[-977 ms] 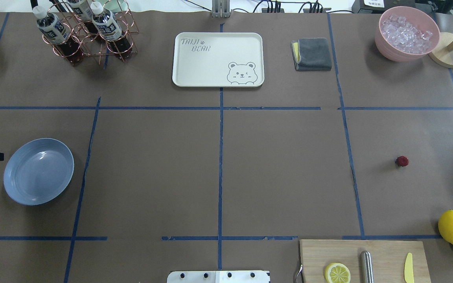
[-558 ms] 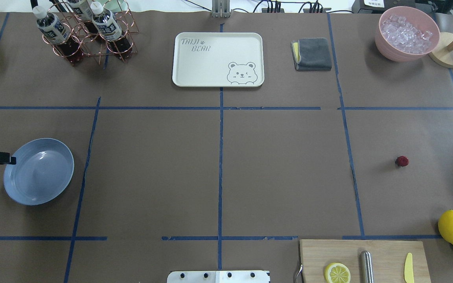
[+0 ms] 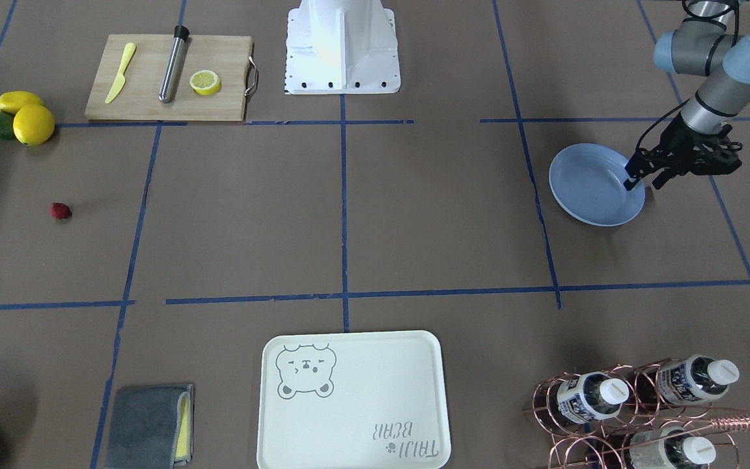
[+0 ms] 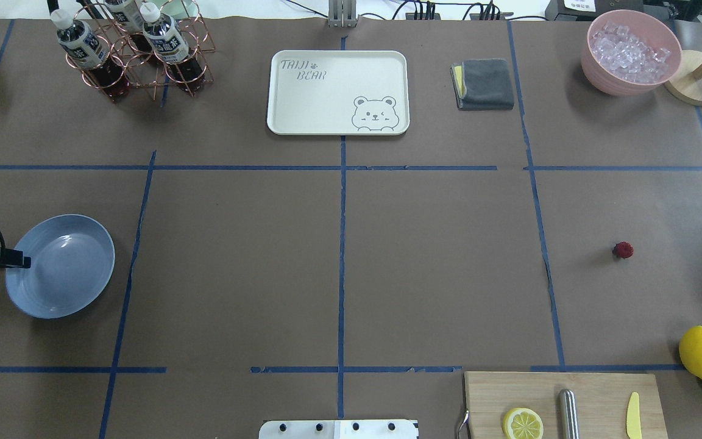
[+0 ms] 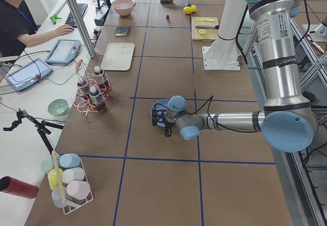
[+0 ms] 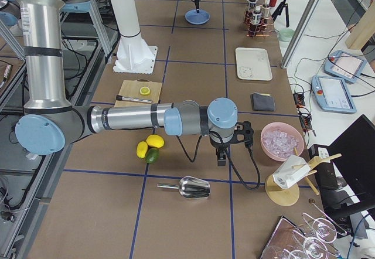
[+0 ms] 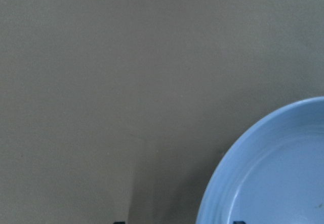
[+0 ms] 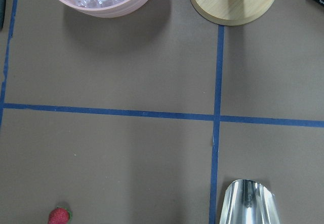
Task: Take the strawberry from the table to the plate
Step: 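Lower the left gripper to the rim of the light blue plate and grasp it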
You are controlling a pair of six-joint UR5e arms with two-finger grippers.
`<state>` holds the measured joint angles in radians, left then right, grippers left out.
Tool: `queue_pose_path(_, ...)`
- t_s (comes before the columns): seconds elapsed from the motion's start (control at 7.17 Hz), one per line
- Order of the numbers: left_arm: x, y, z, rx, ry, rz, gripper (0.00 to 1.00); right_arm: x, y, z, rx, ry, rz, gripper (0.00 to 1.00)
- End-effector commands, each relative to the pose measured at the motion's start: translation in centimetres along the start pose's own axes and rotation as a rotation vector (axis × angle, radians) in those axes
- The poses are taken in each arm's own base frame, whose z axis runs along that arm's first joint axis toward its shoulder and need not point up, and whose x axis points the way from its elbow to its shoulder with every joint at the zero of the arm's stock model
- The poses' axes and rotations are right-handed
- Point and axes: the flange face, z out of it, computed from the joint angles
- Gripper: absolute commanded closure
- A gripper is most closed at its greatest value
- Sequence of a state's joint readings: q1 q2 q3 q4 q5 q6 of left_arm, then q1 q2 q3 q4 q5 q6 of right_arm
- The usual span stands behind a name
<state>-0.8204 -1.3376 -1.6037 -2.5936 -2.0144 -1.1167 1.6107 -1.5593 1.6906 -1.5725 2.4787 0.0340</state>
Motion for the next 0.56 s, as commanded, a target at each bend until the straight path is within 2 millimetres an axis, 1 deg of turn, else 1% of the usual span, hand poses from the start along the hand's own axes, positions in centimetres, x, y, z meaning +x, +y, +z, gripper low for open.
queue_pose_path(0.0,0.27,-0.02,0.06,0.000,0.004,0.003,0.65,-0.36,-0.01,-0.26,0.005,-0.004,0.015,0.00)
queue_pose_path(0.14,0.51,-0.11,0.03,0.000,0.008,0.004,0.79,-0.41,-0.01,-0.30,0.006,-0.002,0.013,0.00)
queue_pose_path(0.28,0.70,-0.11,0.04,-0.001,0.011,0.006,0.97,-0.41,-0.01,-0.30,0.006,-0.002,0.013,0.00)
queue_pose_path(0.42,0.97,-0.07,-0.19,-0.003,0.018,0.007,1.00,-0.46,-0.08,-0.34,0.007,-0.002,0.011,0.00)
